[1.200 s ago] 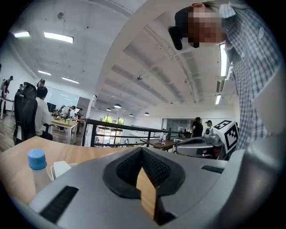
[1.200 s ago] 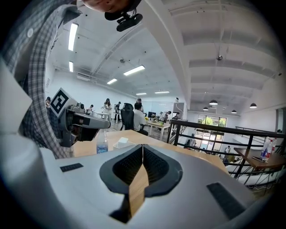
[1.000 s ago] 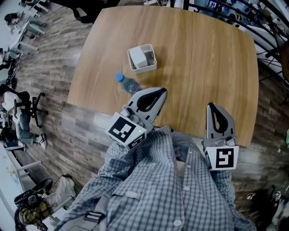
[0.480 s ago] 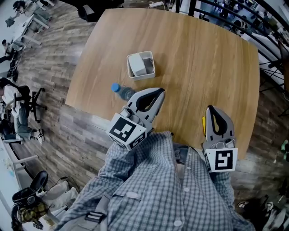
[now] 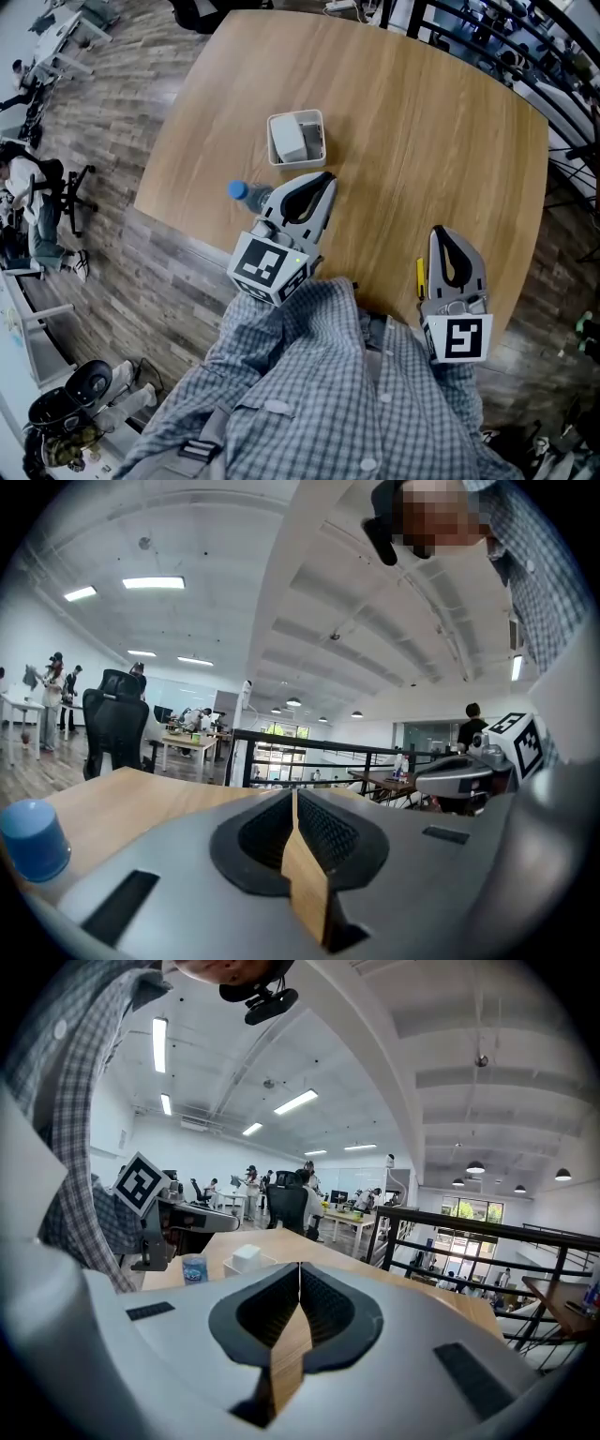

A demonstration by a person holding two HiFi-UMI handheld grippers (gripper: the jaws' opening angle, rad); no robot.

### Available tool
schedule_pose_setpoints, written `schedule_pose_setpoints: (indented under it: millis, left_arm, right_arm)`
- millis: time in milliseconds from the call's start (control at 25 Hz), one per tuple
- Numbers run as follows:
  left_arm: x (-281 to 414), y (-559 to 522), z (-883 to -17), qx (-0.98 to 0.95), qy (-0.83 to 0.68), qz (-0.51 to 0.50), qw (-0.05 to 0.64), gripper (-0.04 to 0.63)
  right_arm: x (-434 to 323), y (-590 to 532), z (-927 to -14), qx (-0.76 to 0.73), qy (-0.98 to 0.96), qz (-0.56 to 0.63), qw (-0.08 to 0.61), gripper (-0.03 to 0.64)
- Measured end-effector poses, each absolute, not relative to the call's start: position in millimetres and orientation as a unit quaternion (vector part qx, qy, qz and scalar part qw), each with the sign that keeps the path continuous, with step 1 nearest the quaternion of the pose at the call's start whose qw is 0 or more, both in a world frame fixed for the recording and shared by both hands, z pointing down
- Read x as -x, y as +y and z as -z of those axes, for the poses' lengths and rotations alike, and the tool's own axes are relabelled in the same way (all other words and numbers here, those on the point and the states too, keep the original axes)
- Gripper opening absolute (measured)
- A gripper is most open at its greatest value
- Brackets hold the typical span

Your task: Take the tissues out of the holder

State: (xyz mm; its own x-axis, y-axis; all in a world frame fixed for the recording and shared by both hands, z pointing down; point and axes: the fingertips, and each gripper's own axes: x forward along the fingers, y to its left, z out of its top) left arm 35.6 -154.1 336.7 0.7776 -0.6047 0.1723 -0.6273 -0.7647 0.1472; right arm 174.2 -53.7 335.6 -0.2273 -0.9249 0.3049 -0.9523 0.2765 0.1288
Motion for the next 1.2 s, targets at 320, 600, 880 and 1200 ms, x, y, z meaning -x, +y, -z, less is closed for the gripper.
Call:
schedule_pose_setpoints:
  millis: [320, 600, 880, 1200]
  left_arm:
    - [-30, -177, -350, -0.913, -0.39, -0.061, 0.107, 0.009]
    - [-17, -192, -364, -0.894, -0.426, -0.072, 0.115, 0.017]
    - [-13, -209, -373, -0.88, -0.452, -0.09, 0.115, 0.098]
    - [-14, -220, -382, -0.865, -0.477, -0.109, 0.109, 0.17]
  right_arm:
    - [-176, -64, -346, -0.58, -0.795, -0.053, 0.171, 0.014]
    - [-167, -70, -354, -0.567, -0.803, -0.063, 0.173, 0.014]
    - [-165, -75, -361, -0.559, -0.806, -0.071, 0.181, 0.014]
    - [-169, -77, -369, -0.552, -0.808, -0.074, 0.19, 0.014]
